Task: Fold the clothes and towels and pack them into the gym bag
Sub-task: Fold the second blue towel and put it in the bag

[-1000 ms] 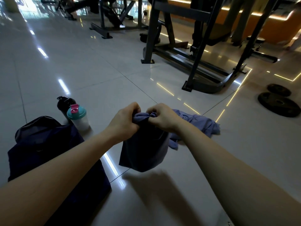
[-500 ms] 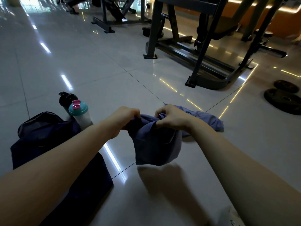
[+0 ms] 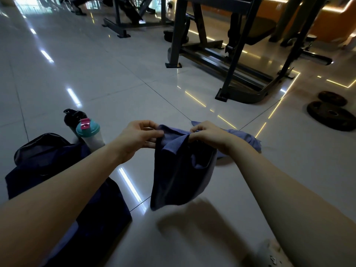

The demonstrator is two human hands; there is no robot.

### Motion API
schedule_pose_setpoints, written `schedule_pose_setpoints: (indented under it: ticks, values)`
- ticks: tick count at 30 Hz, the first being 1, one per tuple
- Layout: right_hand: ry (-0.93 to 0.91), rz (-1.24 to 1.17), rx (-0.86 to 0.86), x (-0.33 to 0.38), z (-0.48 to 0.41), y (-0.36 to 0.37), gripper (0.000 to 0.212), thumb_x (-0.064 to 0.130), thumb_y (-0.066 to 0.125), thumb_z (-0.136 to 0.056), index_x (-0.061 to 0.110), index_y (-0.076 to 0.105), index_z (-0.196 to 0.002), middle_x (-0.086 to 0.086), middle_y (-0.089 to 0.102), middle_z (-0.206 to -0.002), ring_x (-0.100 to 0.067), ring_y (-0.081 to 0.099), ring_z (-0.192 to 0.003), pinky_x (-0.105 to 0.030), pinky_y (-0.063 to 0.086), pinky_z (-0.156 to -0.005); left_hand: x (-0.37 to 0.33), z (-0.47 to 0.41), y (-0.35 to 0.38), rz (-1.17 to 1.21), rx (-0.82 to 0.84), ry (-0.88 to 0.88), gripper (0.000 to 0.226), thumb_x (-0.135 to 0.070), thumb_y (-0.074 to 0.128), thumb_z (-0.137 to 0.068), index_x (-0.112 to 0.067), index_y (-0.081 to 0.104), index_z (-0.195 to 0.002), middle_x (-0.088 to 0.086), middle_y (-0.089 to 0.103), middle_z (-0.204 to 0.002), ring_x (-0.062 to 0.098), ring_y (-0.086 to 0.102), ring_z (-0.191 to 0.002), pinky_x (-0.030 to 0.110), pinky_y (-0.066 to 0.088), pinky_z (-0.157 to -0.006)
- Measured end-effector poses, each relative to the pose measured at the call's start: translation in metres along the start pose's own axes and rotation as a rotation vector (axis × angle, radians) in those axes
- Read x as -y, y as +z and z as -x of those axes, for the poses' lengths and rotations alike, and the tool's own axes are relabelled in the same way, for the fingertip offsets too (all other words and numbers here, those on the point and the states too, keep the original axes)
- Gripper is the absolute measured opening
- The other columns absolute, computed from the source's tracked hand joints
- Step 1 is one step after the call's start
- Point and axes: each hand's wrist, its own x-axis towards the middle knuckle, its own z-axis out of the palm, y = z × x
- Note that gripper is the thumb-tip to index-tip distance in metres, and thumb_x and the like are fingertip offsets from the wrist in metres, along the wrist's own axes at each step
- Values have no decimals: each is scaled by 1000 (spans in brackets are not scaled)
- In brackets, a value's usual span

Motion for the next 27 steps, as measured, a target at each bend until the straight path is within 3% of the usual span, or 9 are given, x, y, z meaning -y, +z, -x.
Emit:
schedule_pose_setpoints:
  ticks: [4, 8, 13, 16, 19, 22, 24, 27]
  values:
    - [11, 36, -21, -2, 0, -1, 51, 48, 73, -80, -3, 65, -81, -11, 56, -71, -21, 54, -69, -39, 42, -66, 1, 3, 10, -57, -28, 60, 12, -10, 70, -94, 1, 70, -96, 13, 71, -87, 24, 68, -79, 32, 59, -70]
    - [14, 47, -70, -2, 1, 0, 46, 55, 72, -85, 9, 76, -82, -9, 66, -73, -22, 61, -69, -37, 47, -67, 0, 9, 28, -82, -26, 108, 9, 2, 66, -92, 0, 69, -99, 11, 71, -82, 19, 66, -71, 31, 58, -65]
    - [35, -12, -111, 0, 2, 1, 63, 62, 72, -81, 0, 74, -87, -25, 62, -75, -20, 57, -68, -35, 45, -67, -3, 13, 41, -78, -30, 148, 4, 0, 66, -92, 3, 68, -93, 13, 72, -80, 19, 70, -73, 31, 58, -65]
    - [57, -8, -131, 4, 3, 1, 79, 71, 73, -73, -7, 68, -85, -13, 50, -67, -19, 48, -65, -37, 38, -64, -5, 15, 46, -52, -38, 162, 6, 1, 68, -90, -3, 71, -93, 17, 75, -83, 21, 72, -74, 30, 58, -65]
    - [67, -13, -161, 5, 1, 2, 93, 75, 73, -65, -13, 62, -90, -10, 46, -69, -19, 44, -66, -36, 34, -65, -10, 16, 49, -68, -32, 168, 17, 5, 59, -91, -4, 72, -90, 10, 74, -78, 19, 72, -72, 29, 57, -65]
    - [75, -18, -173, 6, 1, 2, 80, 70, 74, -71, -9, 61, -76, -10, 41, -66, -19, 39, -62, -35, 31, -61, -14, 18, 50, -66, 9, 170, 9, -3, 66, -92, -4, 72, -99, 7, 76, -82, 19, 74, -76, 32, 60, -66]
    - [72, -24, -175, 7, 0, 2, 68, 63, 75, -77, -3, 61, -72, -10, 39, -65, -20, 37, -62, -34, 29, -60, -13, 18, 50, -108, -5, 184, 16, -9, 75, -88, -4, 71, -102, 12, 77, -88, 24, 76, -82, 37, 63, -71]
    - [54, -13, -150, 10, 2, 0, 66, 60, 75, -80, -5, 62, -72, -8, 43, -62, -16, 41, -60, -29, 32, -58, -12, 13, 49, -174, -94, 229, 2, -8, 70, -93, -6, 71, -93, 13, 76, -84, 23, 76, -79, 36, 62, -68]
